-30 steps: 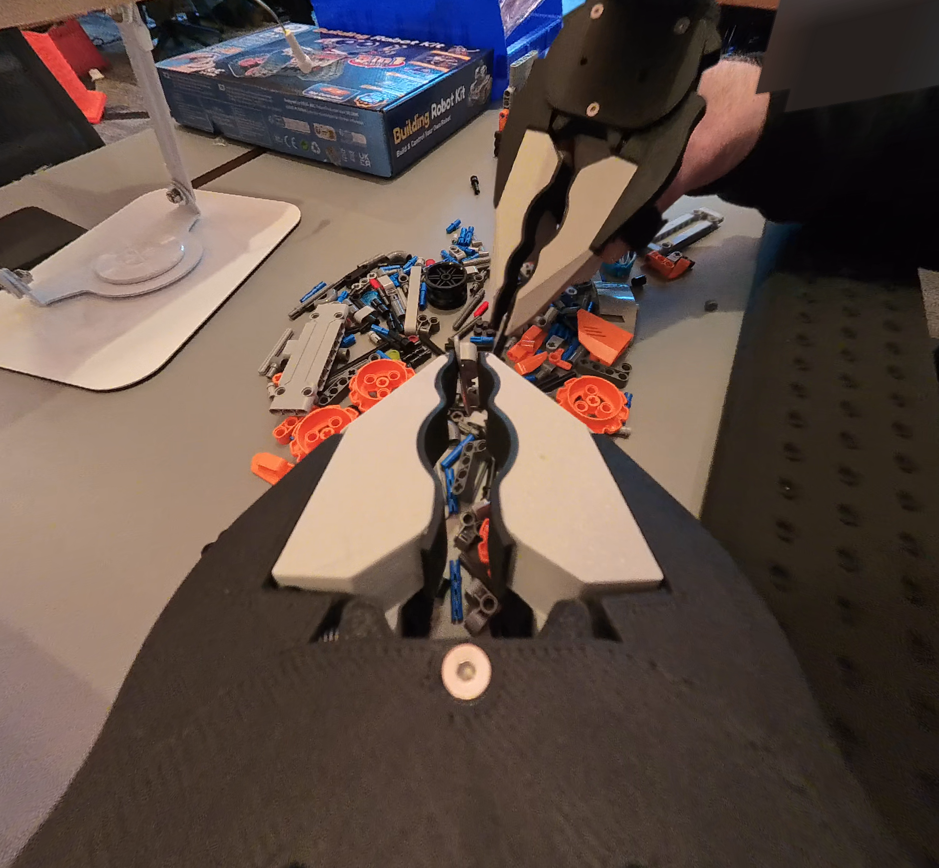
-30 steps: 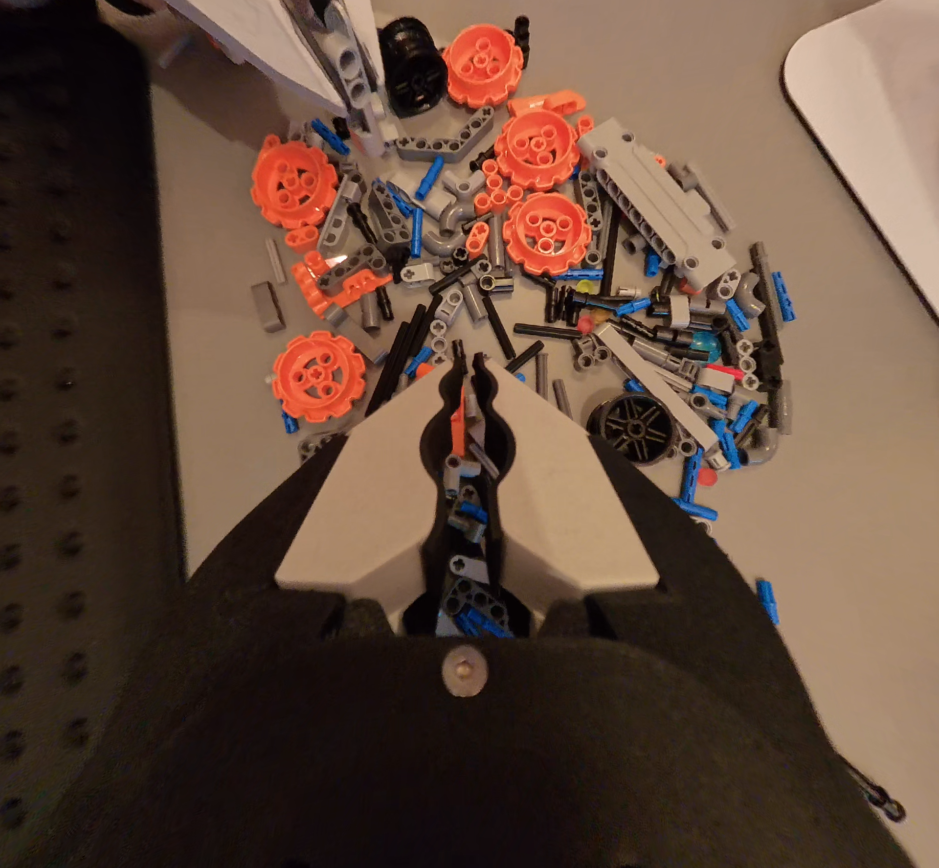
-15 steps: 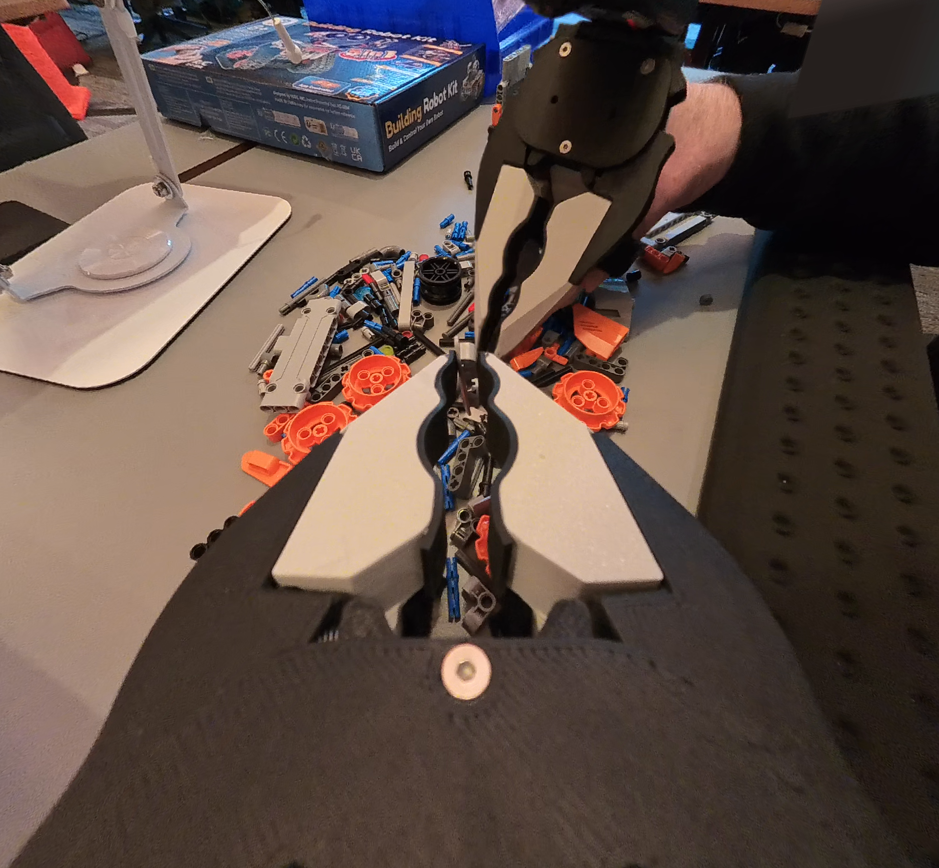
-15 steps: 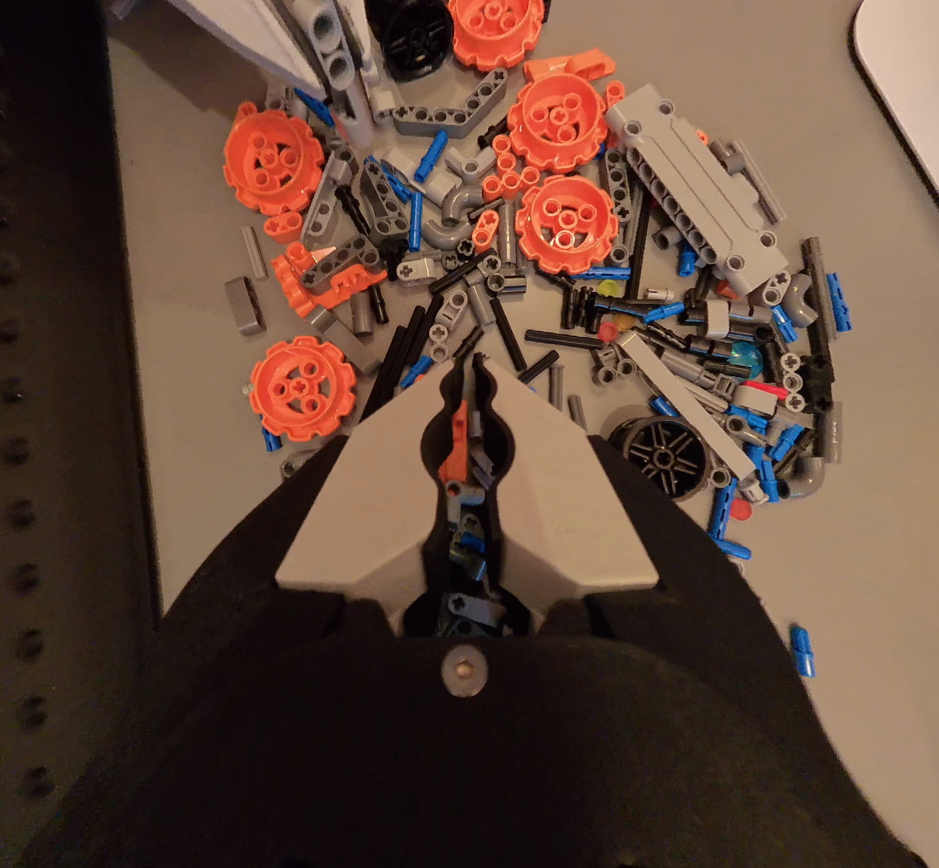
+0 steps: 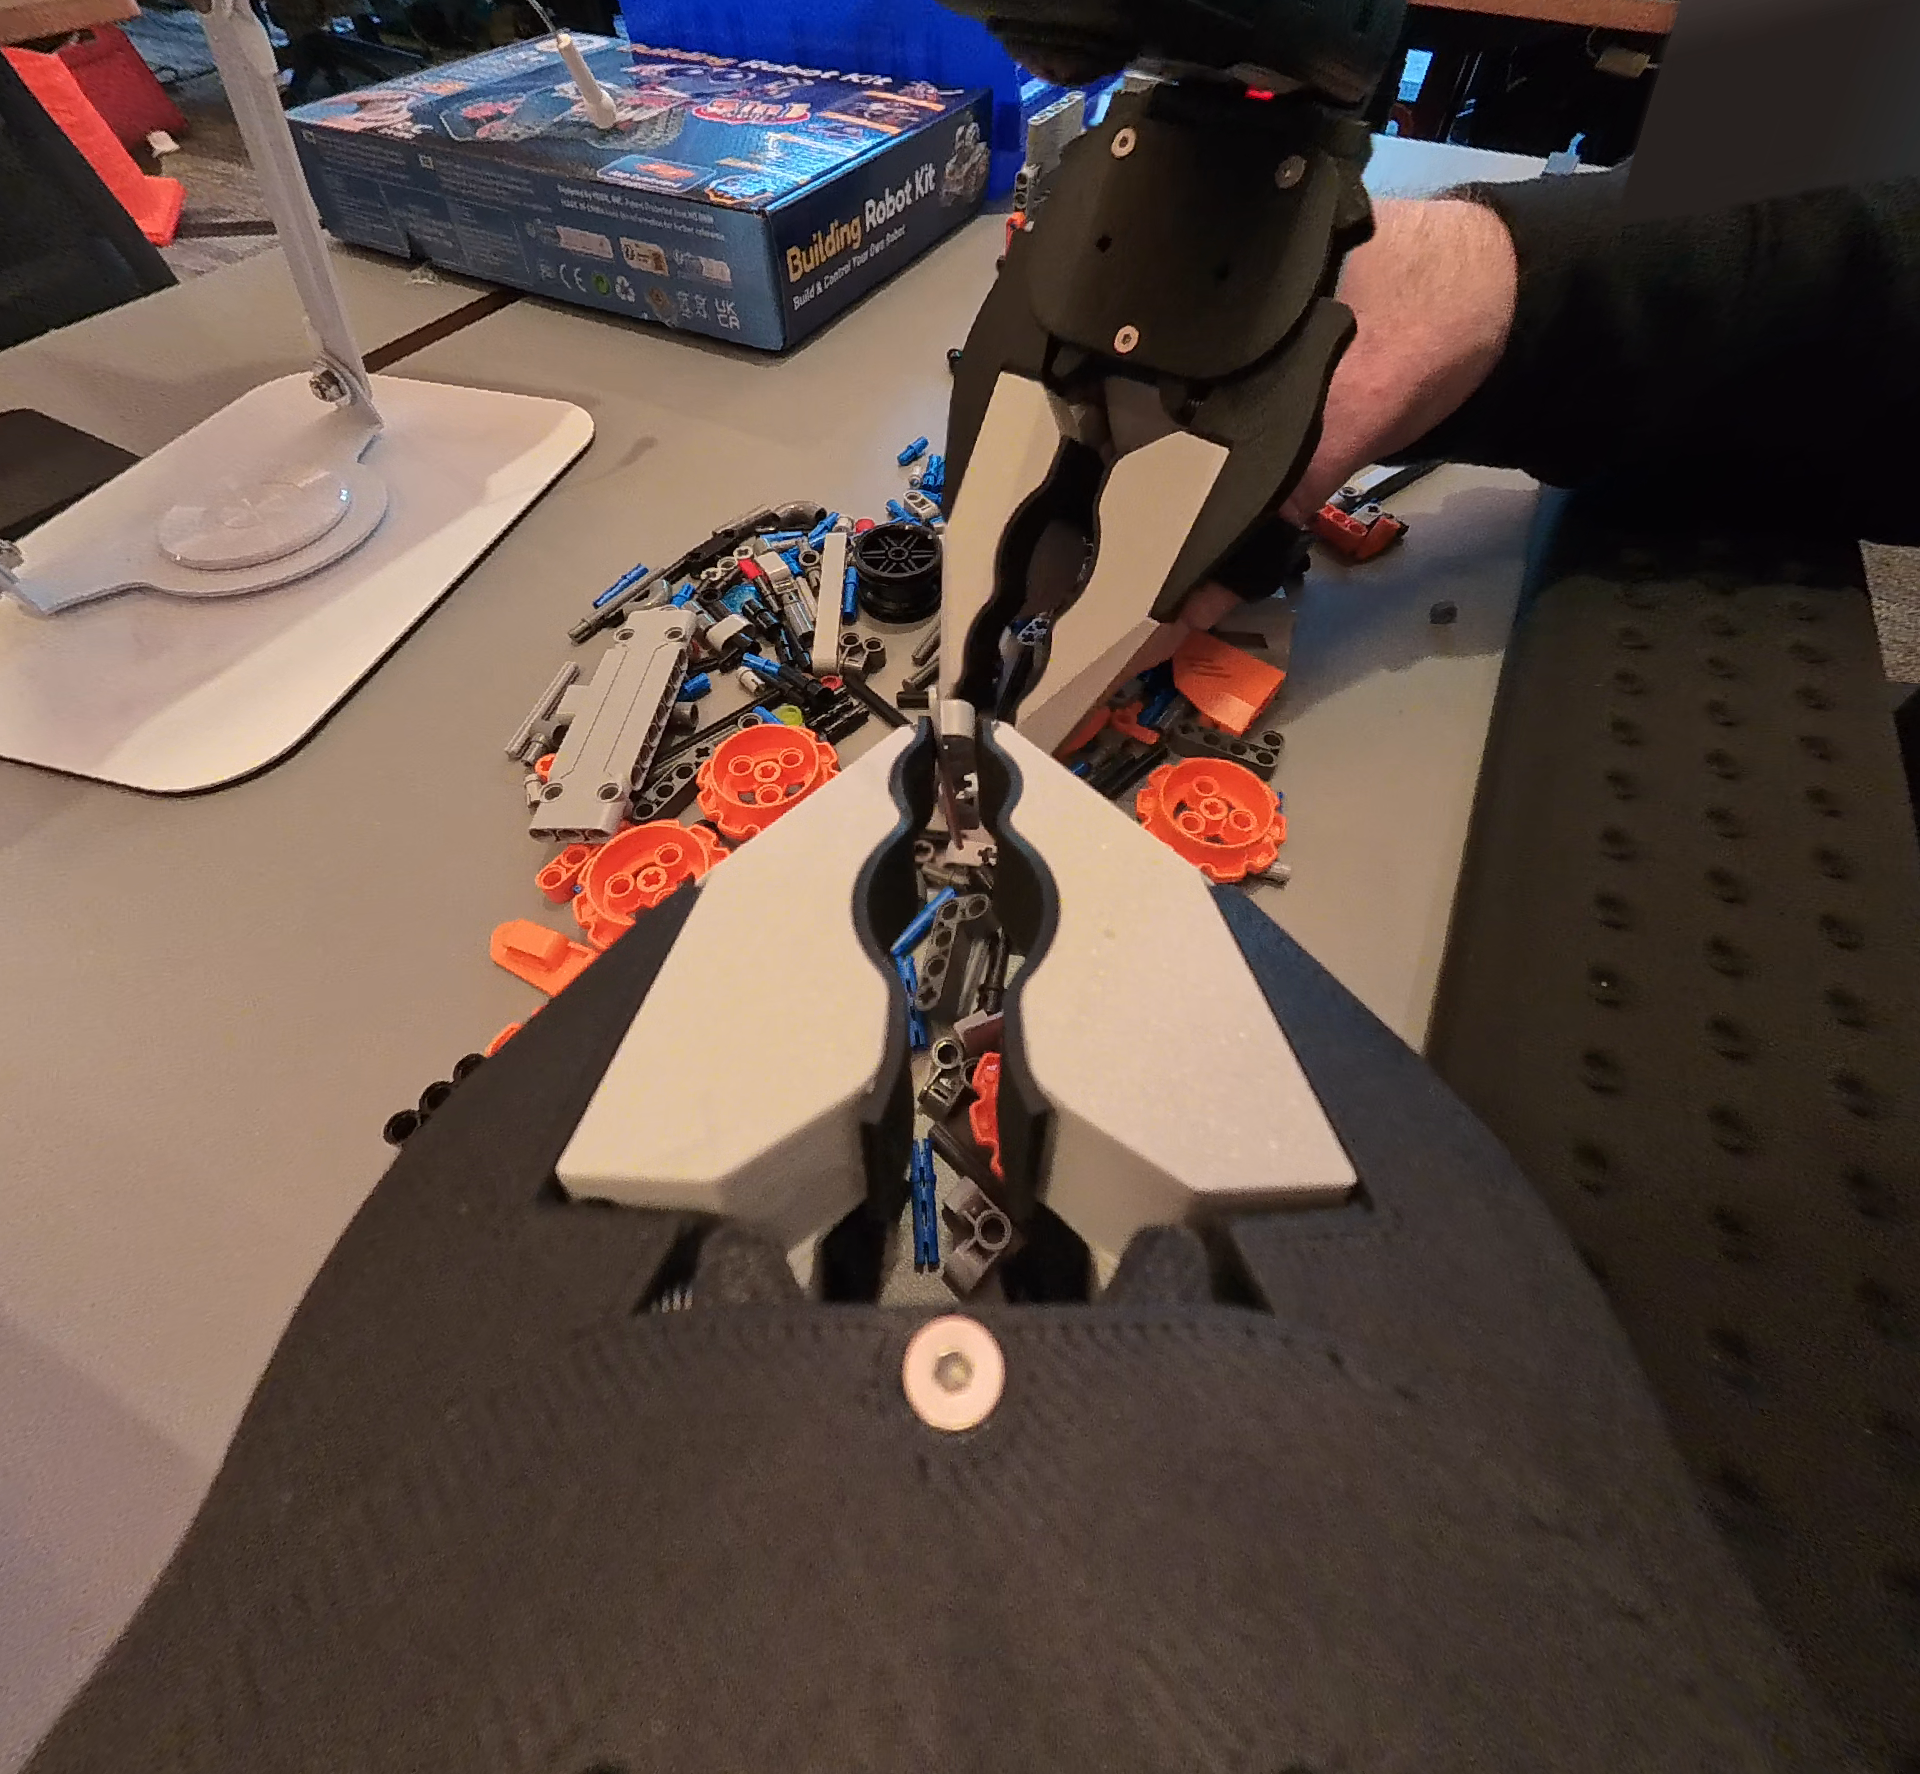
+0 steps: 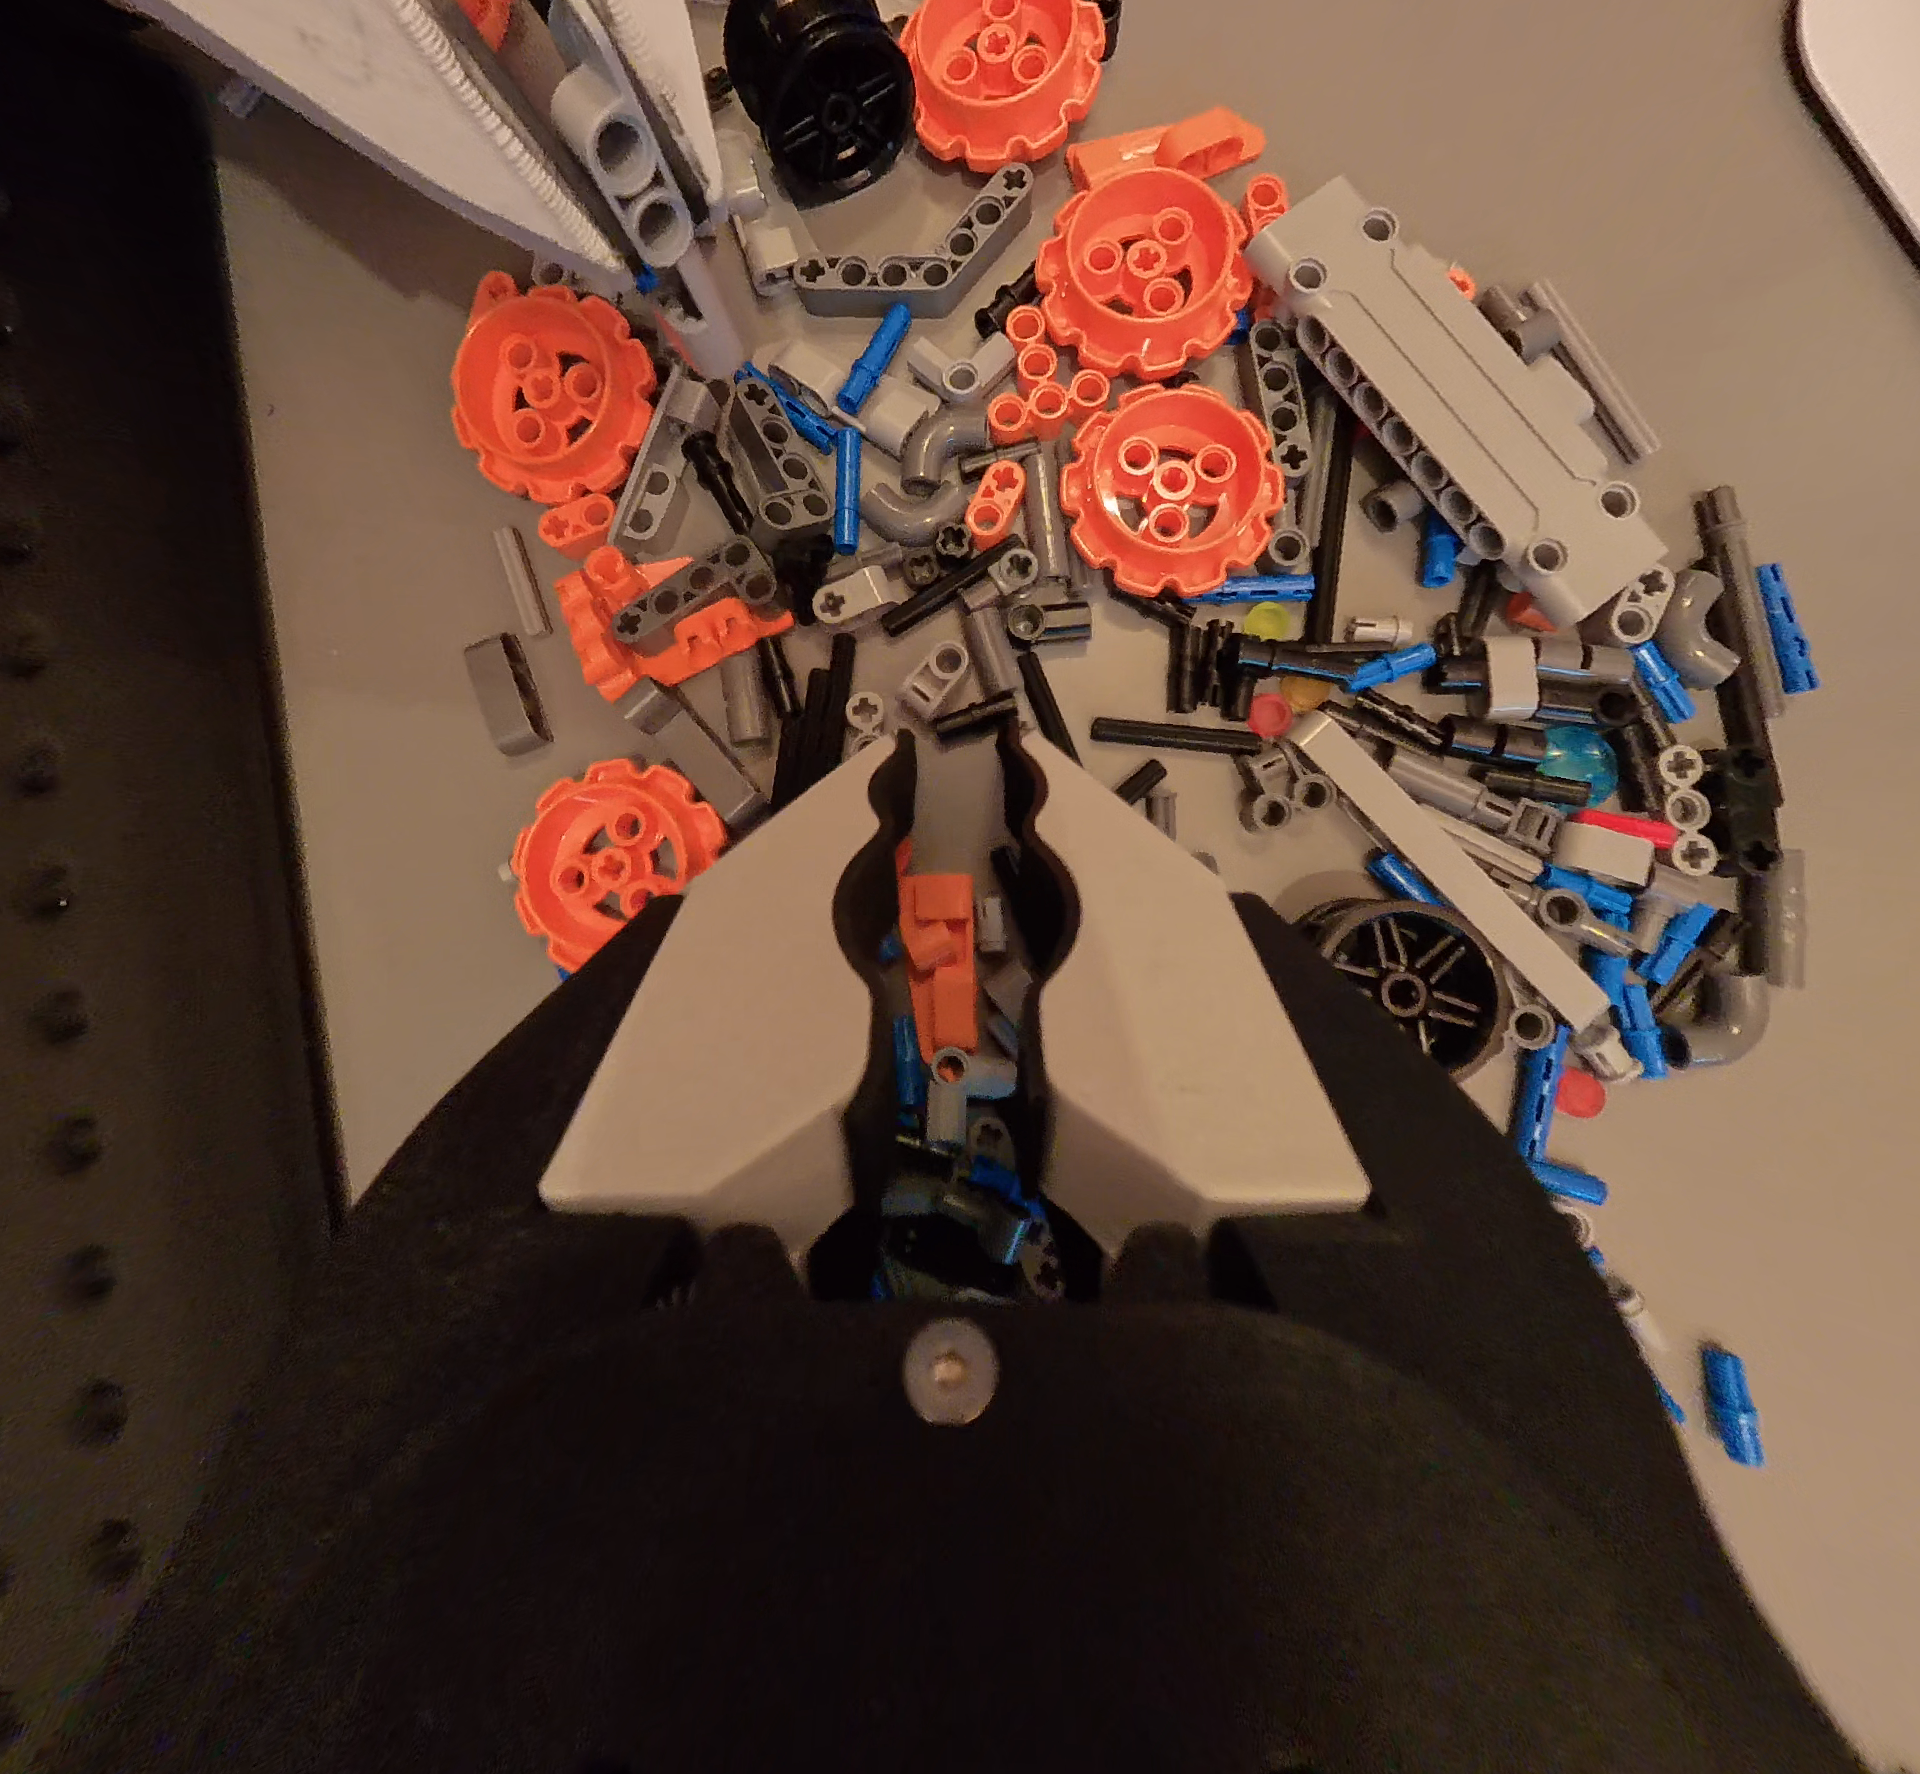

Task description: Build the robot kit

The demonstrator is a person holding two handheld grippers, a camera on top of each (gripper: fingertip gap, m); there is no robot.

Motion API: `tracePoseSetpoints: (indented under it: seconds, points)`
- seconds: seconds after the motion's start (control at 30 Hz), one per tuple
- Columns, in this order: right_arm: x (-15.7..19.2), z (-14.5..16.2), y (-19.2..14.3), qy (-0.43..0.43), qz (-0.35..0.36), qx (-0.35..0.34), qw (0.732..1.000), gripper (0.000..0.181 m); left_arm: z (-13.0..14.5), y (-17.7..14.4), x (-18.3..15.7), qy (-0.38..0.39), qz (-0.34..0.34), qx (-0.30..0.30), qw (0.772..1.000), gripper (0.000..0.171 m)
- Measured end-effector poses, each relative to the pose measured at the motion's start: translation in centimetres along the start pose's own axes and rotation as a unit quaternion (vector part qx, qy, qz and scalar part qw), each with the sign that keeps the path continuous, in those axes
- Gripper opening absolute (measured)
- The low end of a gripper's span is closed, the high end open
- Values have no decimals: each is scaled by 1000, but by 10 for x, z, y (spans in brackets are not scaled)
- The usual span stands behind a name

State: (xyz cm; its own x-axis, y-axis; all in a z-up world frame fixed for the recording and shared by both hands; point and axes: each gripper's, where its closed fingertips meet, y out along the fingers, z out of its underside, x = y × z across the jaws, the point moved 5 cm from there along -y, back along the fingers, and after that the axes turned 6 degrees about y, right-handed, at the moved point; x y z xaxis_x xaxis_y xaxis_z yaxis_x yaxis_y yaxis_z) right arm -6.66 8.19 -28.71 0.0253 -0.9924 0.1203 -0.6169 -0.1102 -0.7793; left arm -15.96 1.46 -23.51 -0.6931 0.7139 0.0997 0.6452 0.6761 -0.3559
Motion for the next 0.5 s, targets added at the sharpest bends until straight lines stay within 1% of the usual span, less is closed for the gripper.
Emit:
tracePoseSetpoints:
  seconds: [0.2,0.27,0.5]
  points:
    - [-1,-3,2,-4,19,2,1000,12,0,0,0,0,0,0,1000,4]
    - [0,-4,3,-2,23,0,1000,14,0,0,0,0,0,-1,1000,4]
    - [-2,-6,5,-6,31,-4,999,5,0,-1,0,-1,-1,-3,1000,4]
